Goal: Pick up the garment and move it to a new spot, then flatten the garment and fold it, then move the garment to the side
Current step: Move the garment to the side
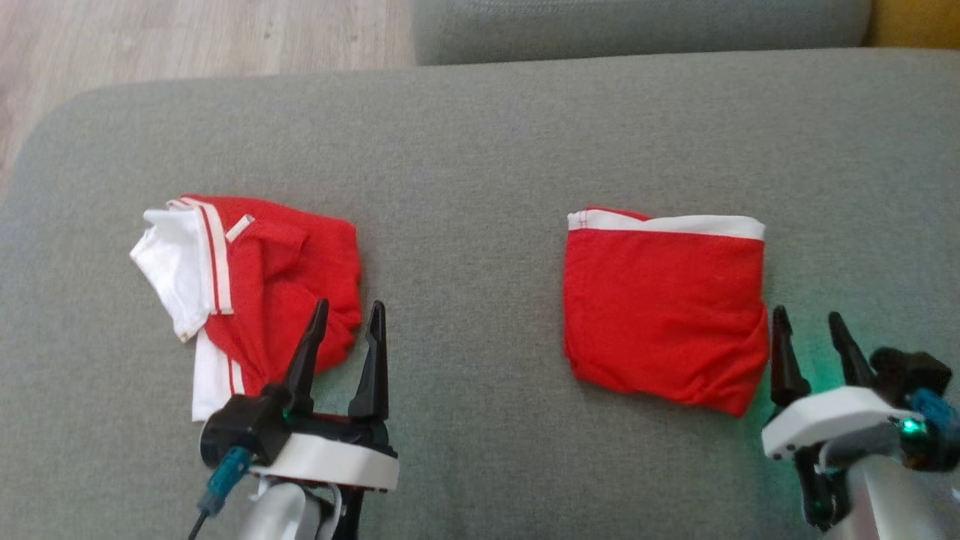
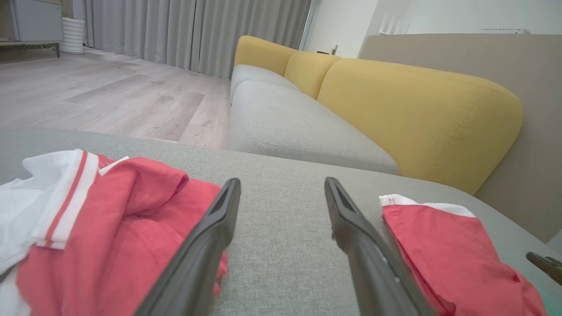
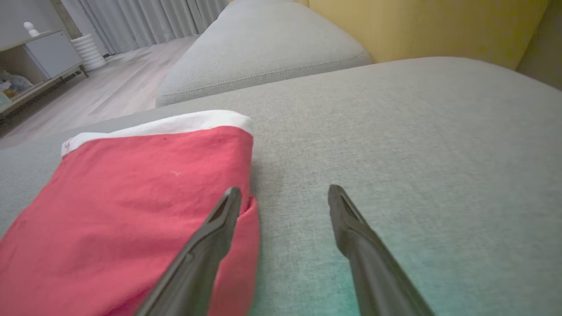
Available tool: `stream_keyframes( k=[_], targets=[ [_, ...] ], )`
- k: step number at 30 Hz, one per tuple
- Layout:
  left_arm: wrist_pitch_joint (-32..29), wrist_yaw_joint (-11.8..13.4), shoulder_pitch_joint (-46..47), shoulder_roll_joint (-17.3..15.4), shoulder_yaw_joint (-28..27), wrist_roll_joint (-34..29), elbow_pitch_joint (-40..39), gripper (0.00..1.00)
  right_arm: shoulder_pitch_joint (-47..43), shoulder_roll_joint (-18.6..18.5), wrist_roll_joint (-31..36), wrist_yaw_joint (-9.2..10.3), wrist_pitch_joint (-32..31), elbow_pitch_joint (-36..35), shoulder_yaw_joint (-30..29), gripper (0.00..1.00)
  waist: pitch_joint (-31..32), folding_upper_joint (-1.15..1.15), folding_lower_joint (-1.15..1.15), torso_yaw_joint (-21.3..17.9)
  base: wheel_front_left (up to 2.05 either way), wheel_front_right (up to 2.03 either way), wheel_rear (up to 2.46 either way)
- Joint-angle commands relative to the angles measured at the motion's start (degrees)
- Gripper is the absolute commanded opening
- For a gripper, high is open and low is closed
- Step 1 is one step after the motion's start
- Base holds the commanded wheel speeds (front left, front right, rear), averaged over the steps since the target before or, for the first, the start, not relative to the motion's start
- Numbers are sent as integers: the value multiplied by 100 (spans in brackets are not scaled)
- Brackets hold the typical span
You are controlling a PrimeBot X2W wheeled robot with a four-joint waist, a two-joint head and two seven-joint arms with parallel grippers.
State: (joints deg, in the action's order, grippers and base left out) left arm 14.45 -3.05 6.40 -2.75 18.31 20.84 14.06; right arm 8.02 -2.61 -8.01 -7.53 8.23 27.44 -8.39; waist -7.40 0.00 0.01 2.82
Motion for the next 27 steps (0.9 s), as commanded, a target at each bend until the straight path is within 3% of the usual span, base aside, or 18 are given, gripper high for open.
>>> stream_keyframes(
  k=[1,15,16,18,27],
  targets=[
    [55,-17,278,-12,-159,-58,-167,100,262,-27,-48,4,21,-106,176,100,-83,0,-1,53,0,0,0],
    [55,-56,578,-12,-91,-91,-163,100,930,-27,-143,4,-303,1021,688,100,-541,0,-1,278,0,0,0],
    [55,-57,594,-12,-91,-90,-159,100,959,-27,-141,4,-299,1066,714,62,-550,0,-1,280,0,0,0],
    [55,-49,619,-12,-94,-95,-143,100,1019,-27,-79,4,-233,1121,745,0,-546,0,-1,274,0,0,0],
    [55,-32,541,-12,-184,-84,-83,100,1171,-194,471,4,49,1079,907,0,-274,0,-1,68,0,0,0]
  ],
)
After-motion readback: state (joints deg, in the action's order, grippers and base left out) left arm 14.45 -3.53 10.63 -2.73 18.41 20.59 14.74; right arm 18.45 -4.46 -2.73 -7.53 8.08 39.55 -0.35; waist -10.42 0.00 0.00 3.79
